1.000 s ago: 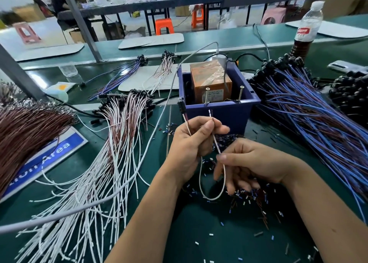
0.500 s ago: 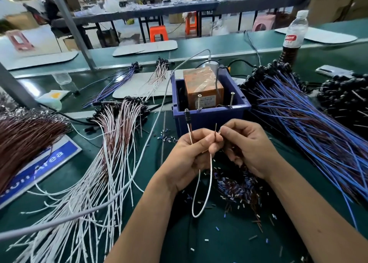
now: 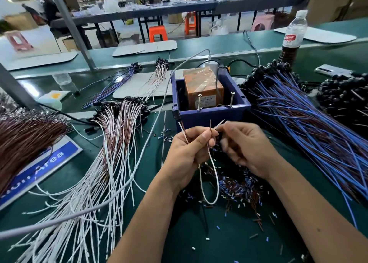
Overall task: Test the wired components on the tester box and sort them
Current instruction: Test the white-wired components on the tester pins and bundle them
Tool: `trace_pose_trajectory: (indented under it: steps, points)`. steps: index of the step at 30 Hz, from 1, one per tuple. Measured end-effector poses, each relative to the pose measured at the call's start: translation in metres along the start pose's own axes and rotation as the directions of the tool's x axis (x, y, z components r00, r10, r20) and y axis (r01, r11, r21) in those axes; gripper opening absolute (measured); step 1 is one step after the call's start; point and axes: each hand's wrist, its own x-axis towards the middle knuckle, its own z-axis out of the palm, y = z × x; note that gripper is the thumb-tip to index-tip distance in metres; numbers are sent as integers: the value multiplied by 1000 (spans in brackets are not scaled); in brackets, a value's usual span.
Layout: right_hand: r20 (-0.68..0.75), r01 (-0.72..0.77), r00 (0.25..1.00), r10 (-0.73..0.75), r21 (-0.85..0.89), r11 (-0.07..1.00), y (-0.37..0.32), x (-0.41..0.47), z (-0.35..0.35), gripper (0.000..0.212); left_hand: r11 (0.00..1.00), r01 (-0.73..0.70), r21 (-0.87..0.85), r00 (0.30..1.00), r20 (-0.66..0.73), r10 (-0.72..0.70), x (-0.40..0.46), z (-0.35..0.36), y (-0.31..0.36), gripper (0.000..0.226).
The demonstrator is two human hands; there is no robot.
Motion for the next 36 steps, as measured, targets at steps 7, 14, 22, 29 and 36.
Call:
trace_pose_trajectory:
  steps: [7,14,22,29,36]
  points:
    - [2,97,995,-97,53,994,4,-1,9,22,989,-42,144,999,-21,46,0,1,-3,15]
    - [-119,215,970,-210,26,976,-4,-1,2,27,870,-219,441,944,-129,303,-3,4,-3,11]
    - [-262,321,888,-377,-233,918,-2,0,1,8,761,-291,580,695,-418,585,0,20,4,4]
    - [-351,376,768,-536,-430,821,0,0,-2,7,662,-270,699,504,-483,716,20,28,14,9]
    - [-352,354,674,-649,-617,703,2,0,-1,10,592,-288,753,521,-395,756,17,23,6,7]
